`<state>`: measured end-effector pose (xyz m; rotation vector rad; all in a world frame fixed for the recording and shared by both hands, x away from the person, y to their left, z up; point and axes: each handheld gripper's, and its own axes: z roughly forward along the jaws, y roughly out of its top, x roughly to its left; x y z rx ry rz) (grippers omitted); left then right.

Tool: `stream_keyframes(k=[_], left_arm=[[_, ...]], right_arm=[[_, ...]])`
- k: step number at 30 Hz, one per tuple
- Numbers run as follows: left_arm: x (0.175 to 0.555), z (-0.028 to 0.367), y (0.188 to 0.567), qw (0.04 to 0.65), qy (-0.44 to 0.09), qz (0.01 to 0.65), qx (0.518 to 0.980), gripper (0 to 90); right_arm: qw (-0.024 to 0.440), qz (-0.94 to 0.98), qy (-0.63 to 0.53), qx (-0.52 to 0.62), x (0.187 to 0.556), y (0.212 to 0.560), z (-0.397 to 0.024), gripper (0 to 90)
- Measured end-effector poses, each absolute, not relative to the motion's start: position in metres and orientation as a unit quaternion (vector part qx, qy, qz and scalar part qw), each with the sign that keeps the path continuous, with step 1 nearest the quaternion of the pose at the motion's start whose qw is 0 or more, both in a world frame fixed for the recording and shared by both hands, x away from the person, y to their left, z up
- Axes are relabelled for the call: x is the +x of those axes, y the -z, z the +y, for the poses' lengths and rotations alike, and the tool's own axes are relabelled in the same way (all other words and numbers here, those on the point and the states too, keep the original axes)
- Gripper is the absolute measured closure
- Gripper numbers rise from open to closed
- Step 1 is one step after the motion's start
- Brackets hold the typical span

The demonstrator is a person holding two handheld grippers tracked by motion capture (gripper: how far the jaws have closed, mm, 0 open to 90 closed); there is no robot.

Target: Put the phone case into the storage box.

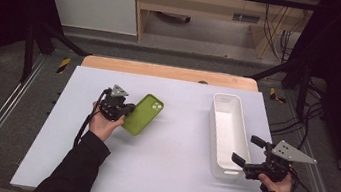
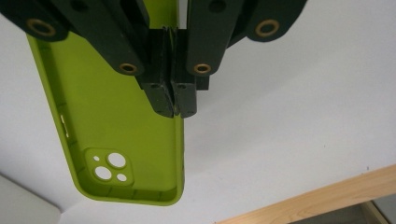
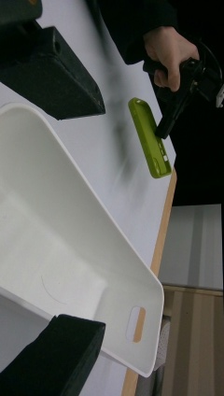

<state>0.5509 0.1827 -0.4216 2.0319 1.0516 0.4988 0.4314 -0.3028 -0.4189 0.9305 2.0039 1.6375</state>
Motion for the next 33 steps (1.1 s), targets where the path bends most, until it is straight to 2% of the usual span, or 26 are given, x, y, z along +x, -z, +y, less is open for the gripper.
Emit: stream_keyframes(k=[21, 33], left_arm=[[0.512, 0.166, 0.387, 0.431, -0.216, 0.343, 0.806, 88.1], [0.498, 0.155, 0.382, 0.435, -0.217, 0.313, 0.816, 88.1]], right_arm=[[0.199, 0.714, -0.586, 0.327, 0.429, 0.413, -0.300, 0.4], [0.197, 0.718, -0.585, 0.321, 0.428, 0.408, -0.294, 0.4]])
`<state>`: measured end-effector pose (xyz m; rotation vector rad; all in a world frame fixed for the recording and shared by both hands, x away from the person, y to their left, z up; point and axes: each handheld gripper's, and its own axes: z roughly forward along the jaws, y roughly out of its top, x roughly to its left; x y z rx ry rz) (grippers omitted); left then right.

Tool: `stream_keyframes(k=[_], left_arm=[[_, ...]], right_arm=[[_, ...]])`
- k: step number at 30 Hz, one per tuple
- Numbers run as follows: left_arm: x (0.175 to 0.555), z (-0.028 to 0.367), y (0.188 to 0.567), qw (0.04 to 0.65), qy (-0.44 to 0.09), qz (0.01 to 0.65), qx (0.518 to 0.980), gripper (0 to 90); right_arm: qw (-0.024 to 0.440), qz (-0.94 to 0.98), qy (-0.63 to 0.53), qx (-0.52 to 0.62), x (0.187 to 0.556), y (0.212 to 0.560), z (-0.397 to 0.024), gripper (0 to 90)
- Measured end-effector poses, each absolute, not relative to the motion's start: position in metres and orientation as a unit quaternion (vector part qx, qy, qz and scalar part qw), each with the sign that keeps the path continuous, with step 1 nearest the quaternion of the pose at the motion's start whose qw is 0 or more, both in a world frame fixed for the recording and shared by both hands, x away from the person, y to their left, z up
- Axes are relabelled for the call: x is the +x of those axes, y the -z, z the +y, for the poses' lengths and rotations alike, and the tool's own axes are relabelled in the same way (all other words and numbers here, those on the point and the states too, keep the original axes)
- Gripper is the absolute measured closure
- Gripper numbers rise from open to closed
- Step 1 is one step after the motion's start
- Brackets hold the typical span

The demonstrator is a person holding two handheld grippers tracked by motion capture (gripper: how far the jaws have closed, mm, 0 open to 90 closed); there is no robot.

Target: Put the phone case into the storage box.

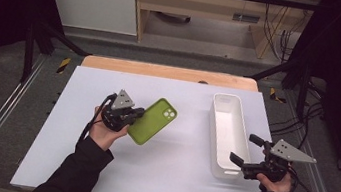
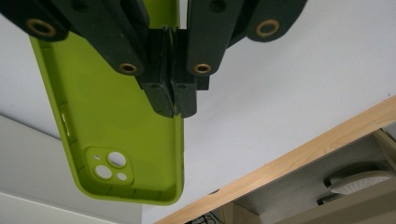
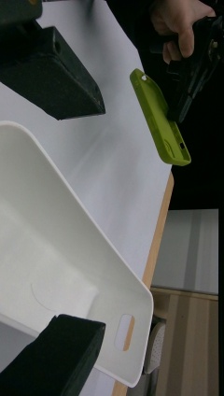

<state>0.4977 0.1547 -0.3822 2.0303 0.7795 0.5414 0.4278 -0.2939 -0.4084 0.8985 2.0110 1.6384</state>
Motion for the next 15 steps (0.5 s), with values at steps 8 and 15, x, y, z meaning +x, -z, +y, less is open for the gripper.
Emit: stream_keyframes(k=[8, 15], left_arm=[[0.490, 0.147, 0.380, 0.440, -0.221, 0.297, 0.818, 88.1], [0.480, 0.139, 0.375, 0.443, -0.228, 0.276, 0.822, 88.1]], right_arm=[[0.196, 0.722, -0.583, 0.317, 0.427, 0.406, -0.290, 0.4], [0.193, 0.725, -0.581, 0.316, 0.426, 0.403, -0.284, 0.4]])
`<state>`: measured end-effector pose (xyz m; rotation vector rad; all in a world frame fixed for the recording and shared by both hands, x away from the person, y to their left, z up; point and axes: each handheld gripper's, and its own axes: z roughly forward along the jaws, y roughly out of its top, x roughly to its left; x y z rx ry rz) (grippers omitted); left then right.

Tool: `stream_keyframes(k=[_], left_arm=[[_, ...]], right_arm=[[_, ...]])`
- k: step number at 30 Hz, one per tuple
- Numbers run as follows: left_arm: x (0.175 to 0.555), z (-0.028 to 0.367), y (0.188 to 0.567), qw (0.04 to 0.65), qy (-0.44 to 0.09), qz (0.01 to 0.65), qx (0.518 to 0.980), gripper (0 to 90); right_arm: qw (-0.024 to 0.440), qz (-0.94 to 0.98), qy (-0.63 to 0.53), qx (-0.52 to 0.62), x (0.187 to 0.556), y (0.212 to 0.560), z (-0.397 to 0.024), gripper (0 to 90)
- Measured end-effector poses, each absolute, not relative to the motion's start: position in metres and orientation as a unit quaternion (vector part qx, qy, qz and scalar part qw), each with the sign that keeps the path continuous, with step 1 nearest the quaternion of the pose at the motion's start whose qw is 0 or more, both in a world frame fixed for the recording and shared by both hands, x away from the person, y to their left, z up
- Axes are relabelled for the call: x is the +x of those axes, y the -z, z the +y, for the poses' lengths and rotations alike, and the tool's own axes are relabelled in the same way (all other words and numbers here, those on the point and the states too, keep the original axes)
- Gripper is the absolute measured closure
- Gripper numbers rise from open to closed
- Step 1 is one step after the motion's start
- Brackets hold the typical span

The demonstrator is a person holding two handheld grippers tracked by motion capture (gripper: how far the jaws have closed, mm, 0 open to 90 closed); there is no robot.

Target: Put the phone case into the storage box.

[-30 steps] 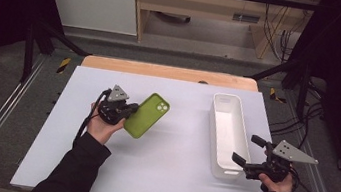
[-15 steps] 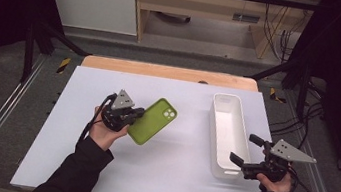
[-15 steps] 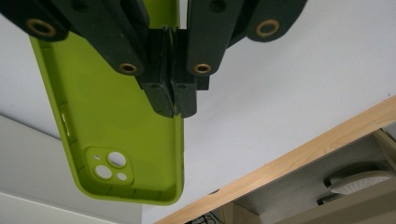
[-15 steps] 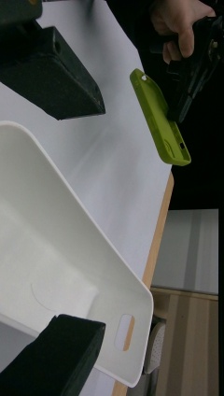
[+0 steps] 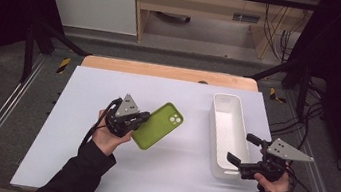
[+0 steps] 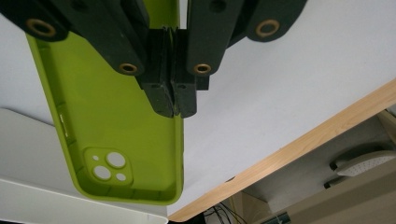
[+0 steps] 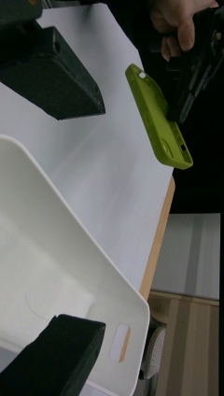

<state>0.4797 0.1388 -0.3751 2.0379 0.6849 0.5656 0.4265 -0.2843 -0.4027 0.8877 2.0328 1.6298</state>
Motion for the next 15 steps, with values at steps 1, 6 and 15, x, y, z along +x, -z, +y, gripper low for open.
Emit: stream_keyframes(k=[1, 6, 15], left_arm=[[0.479, 0.137, 0.375, 0.443, -0.228, 0.273, 0.823, 88.1], [0.473, 0.131, 0.374, 0.442, -0.230, 0.262, 0.826, 88.1], [0.464, 0.119, 0.373, 0.441, -0.233, 0.240, 0.833, 88.1]], right_arm=[[0.191, 0.726, -0.580, 0.316, 0.426, 0.402, -0.283, 0.5], [0.189, 0.730, -0.577, 0.315, 0.426, 0.401, -0.279, 0.5], [0.187, 0.734, -0.573, 0.311, 0.425, 0.397, -0.271, 0.5]])
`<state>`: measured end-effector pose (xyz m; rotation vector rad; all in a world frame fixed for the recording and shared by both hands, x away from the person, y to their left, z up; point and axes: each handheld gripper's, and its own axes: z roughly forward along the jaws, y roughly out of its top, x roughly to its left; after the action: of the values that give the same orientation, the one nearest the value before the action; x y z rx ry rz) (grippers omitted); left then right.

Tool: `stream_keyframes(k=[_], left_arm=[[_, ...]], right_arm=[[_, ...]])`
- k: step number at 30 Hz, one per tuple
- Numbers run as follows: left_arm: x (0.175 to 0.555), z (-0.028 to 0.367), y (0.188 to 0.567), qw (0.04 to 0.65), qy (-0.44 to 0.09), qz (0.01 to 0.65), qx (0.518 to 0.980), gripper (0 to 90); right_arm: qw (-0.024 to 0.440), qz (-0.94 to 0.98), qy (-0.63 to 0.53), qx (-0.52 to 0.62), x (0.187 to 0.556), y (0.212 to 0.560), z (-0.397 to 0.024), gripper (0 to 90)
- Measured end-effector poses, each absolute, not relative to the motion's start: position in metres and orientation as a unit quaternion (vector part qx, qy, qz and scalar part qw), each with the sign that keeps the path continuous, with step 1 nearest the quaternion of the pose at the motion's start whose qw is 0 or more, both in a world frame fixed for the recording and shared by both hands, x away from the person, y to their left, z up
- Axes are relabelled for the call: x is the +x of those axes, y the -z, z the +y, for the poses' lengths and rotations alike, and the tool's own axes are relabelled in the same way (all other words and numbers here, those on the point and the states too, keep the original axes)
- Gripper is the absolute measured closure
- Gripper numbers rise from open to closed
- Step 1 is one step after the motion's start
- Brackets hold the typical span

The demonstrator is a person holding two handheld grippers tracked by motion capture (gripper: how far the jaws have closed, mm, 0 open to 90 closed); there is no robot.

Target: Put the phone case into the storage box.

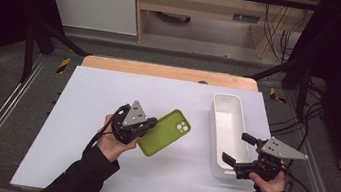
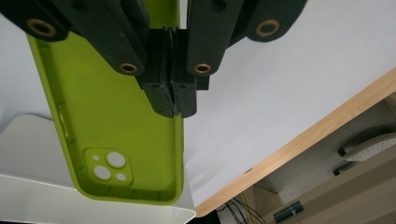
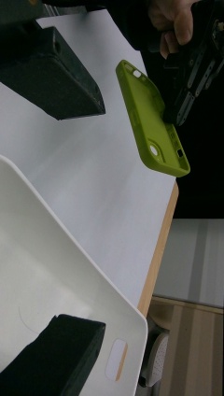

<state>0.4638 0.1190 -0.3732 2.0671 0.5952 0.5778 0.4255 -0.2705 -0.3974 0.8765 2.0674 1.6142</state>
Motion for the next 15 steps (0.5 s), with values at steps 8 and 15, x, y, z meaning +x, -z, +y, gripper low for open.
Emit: stream_keyframes(k=[8, 15], left_arm=[[0.458, 0.111, 0.373, 0.441, -0.236, 0.223, 0.837, 88.1], [0.453, 0.105, 0.372, 0.435, -0.241, 0.206, 0.843, 88.1]], right_arm=[[0.181, 0.743, -0.566, 0.309, 0.426, 0.396, -0.260, 0.5], [0.179, 0.744, -0.567, 0.305, 0.427, 0.392, -0.254, 0.5]])
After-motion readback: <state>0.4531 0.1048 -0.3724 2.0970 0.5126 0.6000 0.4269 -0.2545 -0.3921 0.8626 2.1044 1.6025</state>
